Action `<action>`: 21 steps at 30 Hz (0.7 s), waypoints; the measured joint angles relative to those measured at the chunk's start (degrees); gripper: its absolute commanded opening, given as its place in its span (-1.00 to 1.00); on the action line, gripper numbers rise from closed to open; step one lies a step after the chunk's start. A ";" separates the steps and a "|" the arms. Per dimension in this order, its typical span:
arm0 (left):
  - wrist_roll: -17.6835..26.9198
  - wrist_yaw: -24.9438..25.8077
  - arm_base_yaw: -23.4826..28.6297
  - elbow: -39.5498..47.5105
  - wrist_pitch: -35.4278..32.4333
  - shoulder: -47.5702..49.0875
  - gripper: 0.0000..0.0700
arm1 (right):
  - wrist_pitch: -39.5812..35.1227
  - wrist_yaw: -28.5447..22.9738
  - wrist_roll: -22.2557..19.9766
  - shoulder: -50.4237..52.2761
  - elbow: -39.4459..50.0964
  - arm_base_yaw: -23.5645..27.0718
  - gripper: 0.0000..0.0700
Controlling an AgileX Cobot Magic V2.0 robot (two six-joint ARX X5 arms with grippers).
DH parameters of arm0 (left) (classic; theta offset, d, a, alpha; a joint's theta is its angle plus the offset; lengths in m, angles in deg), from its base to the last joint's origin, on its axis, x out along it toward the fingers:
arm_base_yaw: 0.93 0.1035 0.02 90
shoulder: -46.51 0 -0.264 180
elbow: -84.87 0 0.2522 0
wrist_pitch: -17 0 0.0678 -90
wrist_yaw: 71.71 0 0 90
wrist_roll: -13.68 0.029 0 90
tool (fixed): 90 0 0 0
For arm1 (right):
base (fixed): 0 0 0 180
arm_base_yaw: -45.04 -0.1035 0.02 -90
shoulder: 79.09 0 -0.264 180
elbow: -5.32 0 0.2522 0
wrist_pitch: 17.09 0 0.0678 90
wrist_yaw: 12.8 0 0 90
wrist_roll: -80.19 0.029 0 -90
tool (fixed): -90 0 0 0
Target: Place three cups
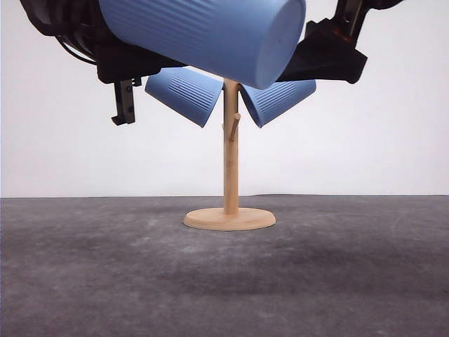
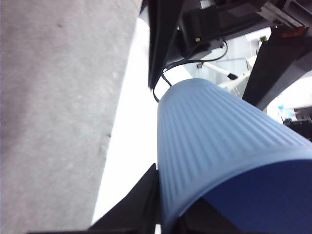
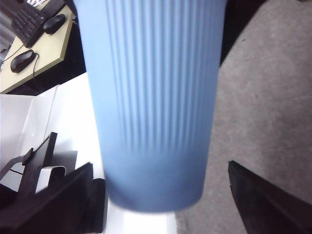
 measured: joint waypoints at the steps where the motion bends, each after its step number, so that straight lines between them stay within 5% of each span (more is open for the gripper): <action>1: 0.14 0.18 -0.33 0.00 0.00 0.00 -0.99 | -0.34 0.00 0.40 0.00 0.00 -0.57 0.53; 14: 1.45 3.06 -1.94 0.00 0.02 -0.09 -0.99 | -0.81 0.29 1.69 -4.02 0.00 -5.99 0.53; 21: 1.64 2.95 -2.01 -0.04 0.01 -0.11 -0.97 | -1.64 1.39 2.40 -4.52 0.00 -6.79 -0.16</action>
